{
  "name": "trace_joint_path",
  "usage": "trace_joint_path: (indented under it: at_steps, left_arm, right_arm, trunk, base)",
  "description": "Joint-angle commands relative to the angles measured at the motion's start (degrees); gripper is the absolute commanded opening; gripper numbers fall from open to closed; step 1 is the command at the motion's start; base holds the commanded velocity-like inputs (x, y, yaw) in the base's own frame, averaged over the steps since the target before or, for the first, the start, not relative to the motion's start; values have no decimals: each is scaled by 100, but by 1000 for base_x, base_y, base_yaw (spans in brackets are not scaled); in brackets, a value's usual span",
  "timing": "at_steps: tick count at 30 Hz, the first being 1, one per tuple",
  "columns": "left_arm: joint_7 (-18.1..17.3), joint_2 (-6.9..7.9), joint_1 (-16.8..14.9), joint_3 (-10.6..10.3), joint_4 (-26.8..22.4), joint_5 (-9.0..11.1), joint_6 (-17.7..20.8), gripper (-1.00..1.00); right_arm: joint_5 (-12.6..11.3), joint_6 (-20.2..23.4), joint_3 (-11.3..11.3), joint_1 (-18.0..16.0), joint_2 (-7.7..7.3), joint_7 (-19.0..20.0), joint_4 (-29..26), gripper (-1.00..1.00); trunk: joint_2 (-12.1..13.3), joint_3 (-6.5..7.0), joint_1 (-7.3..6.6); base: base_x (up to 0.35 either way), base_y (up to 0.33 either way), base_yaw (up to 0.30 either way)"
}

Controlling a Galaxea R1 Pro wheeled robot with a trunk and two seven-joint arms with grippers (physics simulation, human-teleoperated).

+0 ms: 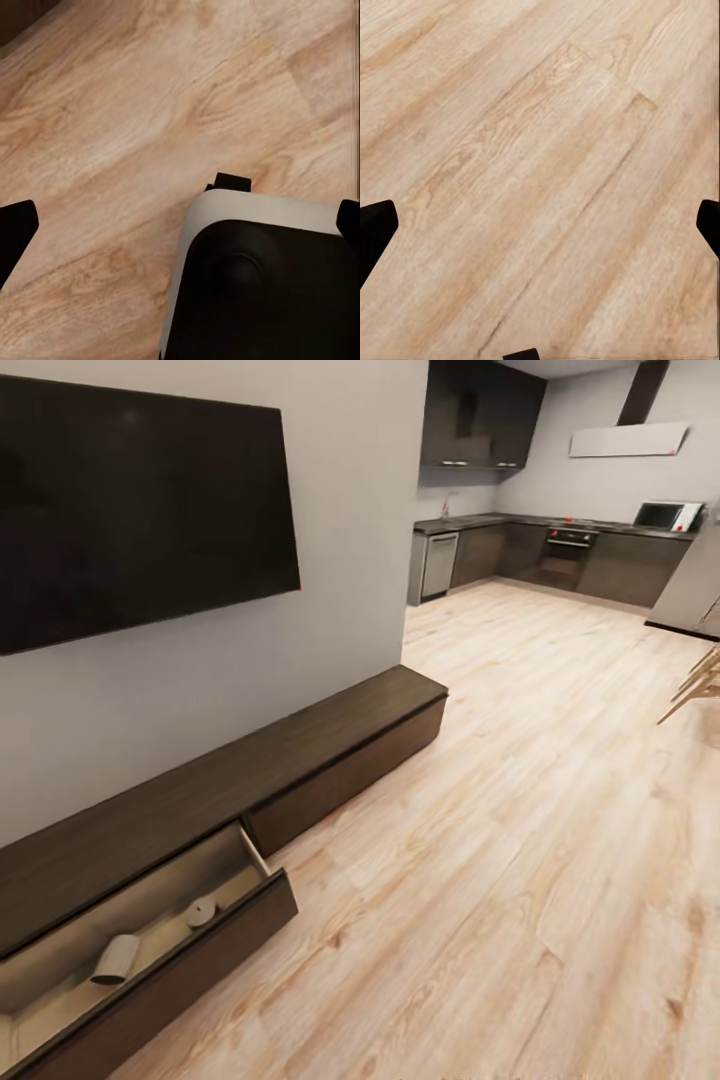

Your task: Place each of the two pumpkins and all three candles from the living room inside a cabinet in the living room (use any cabinet), then make sure every cabinet is closed, and position the cauldron so it is next to a table in the living room.

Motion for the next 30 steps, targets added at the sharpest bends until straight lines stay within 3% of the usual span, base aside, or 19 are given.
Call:
trace_joint_path:
  at_steps: [1,6,8,11,12,13,19,30]
  left_arm:
    - [51,-13,-8,-41,-16,2,-15,100]
    - [122,-451,-26,-37,541,2,125,100]
    - [141,-543,-333,-34,674,2,487,100]
    - [140,-561,-596,-27,712,2,920,100]
    - [111,-577,-721,-11,727,2,1332,100]
    - [99,-585,-743,-11,728,2,1376,100]
    - [68,-565,-780,-45,693,2,912,100]
    - [60,-496,-782,-52,683,2,872,100]
  right_arm:
    - [-57,-24,50,-5,-3,-18,8,100]
    - [-57,-25,44,-5,-3,-13,25,100]
    - [-57,-25,42,-5,-3,-12,26,100]
    - [-55,-25,43,-5,-3,-12,26,100]
    - [-38,-20,48,-5,0,-12,26,100]
    - [-30,-19,49,-5,1,-12,26,100]
    - [-47,-16,42,-5,-3,-12,34,100]
    - [-37,-16,58,-5,-3,-12,35,100]
  trunk:
    - [-3,-4,0]
    - [-3,-4,0]
    - [-3,-4,0]
    - [-3,-4,0]
    - [-3,-4,0]
    - [-3,-4,0]
    - [-3,-4,0]
    - [-3,-4,0]
  base:
    - [0,0,-297]
    - [0,0,-297]
    - [0,0,-297]
    - [0,0,-297]
    - [0,0,-297]
    - [0,0,-297]
    - [0,0,-297]
    - [140,-8,-297]
